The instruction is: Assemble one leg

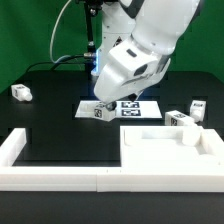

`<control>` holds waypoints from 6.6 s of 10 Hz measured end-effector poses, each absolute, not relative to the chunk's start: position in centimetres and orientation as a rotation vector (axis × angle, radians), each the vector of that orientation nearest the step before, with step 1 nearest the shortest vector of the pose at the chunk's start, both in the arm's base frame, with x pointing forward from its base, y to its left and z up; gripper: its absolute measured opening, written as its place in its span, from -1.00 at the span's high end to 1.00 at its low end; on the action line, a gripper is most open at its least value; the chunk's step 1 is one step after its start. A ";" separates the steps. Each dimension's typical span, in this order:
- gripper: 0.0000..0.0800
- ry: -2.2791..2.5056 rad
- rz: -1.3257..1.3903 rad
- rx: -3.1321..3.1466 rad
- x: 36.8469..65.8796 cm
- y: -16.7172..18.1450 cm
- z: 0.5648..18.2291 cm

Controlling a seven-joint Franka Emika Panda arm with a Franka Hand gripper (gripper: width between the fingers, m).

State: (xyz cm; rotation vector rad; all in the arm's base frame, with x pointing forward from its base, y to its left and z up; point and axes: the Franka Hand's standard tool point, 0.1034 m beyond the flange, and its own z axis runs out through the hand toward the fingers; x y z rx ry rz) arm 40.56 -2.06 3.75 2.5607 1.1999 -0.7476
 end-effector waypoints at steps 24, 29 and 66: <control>0.29 0.658 -0.965 2.564 46.1 0.0 7.2; 0.29 0.853 -0.456 2.743 47.4 -0.3 6.9; 0.28 -0.120 1.034 3.030 62.7 6.3 14.0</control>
Offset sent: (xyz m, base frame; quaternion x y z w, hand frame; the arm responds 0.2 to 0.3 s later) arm 0.0000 0.0000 0.0000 0.0000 -0.0650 0.0000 0.9979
